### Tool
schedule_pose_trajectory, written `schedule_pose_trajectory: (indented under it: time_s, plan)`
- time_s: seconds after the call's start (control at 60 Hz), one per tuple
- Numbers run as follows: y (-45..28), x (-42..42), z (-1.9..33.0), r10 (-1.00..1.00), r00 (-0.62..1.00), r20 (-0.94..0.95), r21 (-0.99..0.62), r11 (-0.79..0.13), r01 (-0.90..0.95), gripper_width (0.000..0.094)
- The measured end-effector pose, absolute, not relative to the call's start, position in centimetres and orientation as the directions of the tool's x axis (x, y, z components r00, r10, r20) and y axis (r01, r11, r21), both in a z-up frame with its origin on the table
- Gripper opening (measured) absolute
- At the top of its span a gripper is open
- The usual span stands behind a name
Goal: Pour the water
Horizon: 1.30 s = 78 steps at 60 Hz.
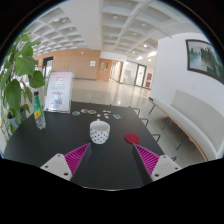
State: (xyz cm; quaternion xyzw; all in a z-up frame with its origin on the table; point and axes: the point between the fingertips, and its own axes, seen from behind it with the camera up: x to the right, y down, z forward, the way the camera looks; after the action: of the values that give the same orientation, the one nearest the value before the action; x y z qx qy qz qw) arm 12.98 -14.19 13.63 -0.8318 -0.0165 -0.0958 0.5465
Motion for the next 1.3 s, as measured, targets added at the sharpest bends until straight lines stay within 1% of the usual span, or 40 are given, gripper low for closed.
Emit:
schedule_pose_trajectory:
  time_s: [0.017, 0.15, 0.35, 0.533, 0.633, 0.733, 0.867, 0.95, 1.0, 1.067, 1.167, 1.233, 1.267, 1.3]
  plan:
    - [-14.3, 11.9, 13.7, -0.078, 0.982, 0.173, -0.907, -0.402, 0.128, 0.0857]
    - [-14.9, 11.5, 12.7, -0.076, 0.986, 0.148, -0.900, -0.424, 0.103, 0.0856]
    - [-17.2, 8.1, 11.0, -0.001, 0.987, 0.163, -0.889, -0.433, 0.146, 0.0855]
    - [-19.7, 0.0, 9.0, 0.066, 0.994, 0.088, -0.888, -0.448, 0.108, 0.0860]
    - [-19.0, -5.9, 8.5, 0.106, 0.993, 0.054, -0.894, -0.438, 0.095, 0.0854]
    - [-16.0, -12.1, 8.1, 0.140, 0.989, 0.045, -0.900, -0.424, 0.101, 0.0860]
    - [-9.7, -20.0, 8.2, 0.148, 0.989, 0.001, -0.918, -0.393, 0.059, 0.0861]
    - [-5.0, -23.2, 7.7, 0.138, 0.990, 0.009, -0.928, -0.368, 0.060, 0.0861]
    - [-2.3, -24.9, 8.0, 0.132, 0.991, 0.015, -0.941, -0.335, 0.059, 0.0864]
    - [1.2, -25.8, 7.8, 0.102, 0.994, 0.039, -0.947, -0.314, 0.070, 0.0858]
    - [5.8, -26.5, 6.8, 0.059, 0.997, 0.042, -0.947, -0.317, 0.059, 0.0857]
    - [7.8, -26.7, 6.4, 0.048, 0.998, 0.050, -0.951, -0.304, 0.063, 0.0845]
    - [8.7, -26.9, 6.3, 0.049, 0.997, 0.064, -0.952, -0.298, 0.075, 0.0821]
    - [9.4, -26.9, 6.1, 0.047, 0.996, 0.079, -0.952, -0.291, 0.090, 0.0773]
